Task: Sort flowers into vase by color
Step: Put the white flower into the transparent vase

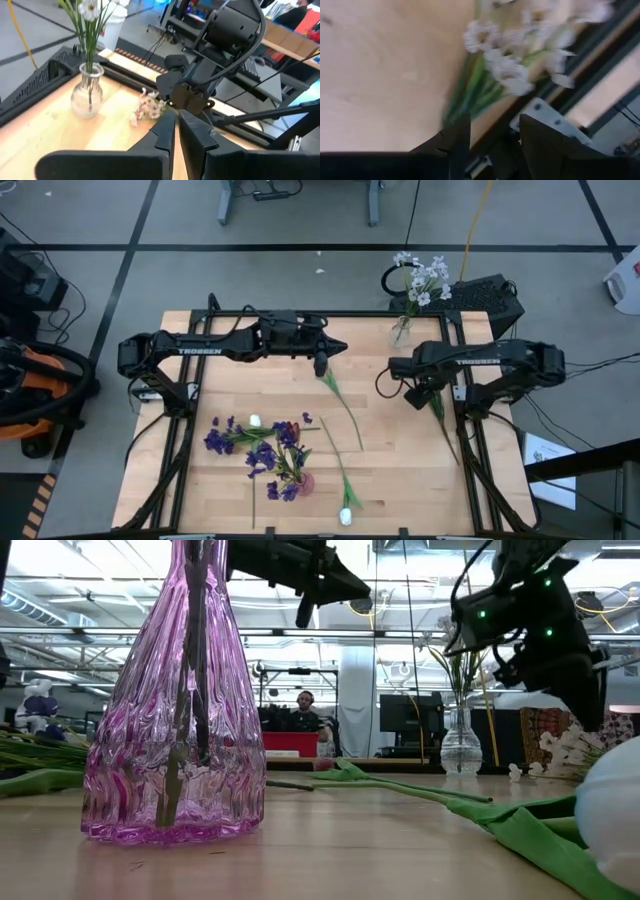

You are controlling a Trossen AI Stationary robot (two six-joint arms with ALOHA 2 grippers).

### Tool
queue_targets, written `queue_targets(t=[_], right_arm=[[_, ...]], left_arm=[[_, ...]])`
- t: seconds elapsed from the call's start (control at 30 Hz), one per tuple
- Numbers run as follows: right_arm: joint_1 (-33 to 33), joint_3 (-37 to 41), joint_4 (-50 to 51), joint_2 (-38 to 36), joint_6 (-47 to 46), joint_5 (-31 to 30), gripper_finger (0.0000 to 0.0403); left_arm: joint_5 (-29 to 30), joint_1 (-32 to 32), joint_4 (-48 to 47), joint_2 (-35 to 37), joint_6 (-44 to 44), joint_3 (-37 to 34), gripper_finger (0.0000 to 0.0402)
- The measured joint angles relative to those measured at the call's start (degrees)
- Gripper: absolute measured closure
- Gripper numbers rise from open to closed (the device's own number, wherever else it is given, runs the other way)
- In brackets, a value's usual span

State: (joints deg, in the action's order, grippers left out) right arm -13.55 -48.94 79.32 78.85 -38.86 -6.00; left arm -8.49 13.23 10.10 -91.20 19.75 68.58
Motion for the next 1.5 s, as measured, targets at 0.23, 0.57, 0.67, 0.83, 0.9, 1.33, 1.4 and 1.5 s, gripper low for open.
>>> queue_targets(t=[0.23,0.57,0.67,0.83,0.9,1.33,1.4,1.5], right_arm=[[0.07,4.6,-5.75,0.9,-2.19,4.02,0.0243],[-0.71,16.8,-19.03,2.15,-3.96,7.95,0.0246],[-0.67,18.52,-21.51,2.88,-3.73,8.55,0.0265],[0.26,13.75,-26.89,2.39,-1.33,7.93,0.0347],[0.52,10.38,-35.01,1.52,0.7,6.84,0.0384],[0.93,-5.08,-52.34,-8.99,12.65,0.38,0.04],[0.9,-7.02,-52.49,-11.34,15.33,-3.18,0.04],[0.87,-9.31,-54.33,-14.78,19.74,-7.02,0.0401]], left_arm=[[-0.03,-0.8,-0.49,0.0,0.73,0.0,0.0372],[-0.07,-1.01,-0.33,0.01,0.63,0.0,0.0372],[-0.07,-1.01,-0.34,0.02,0.5,0.0,0.0372],[-0.07,-1.01,-0.39,0.02,0.5,0.0,0.0372],[-0.09,-1.01,-0.41,0.02,0.5,0.0,0.0372],[-2.21,-1.44,-0.19,0.71,0.87,-0.02,0.0372],[-2.25,-1.46,-0.16,1.32,0.87,-0.02,0.0372],[-2.25,-1.42,1.87,1.43,0.9,-0.02,0.0372]])
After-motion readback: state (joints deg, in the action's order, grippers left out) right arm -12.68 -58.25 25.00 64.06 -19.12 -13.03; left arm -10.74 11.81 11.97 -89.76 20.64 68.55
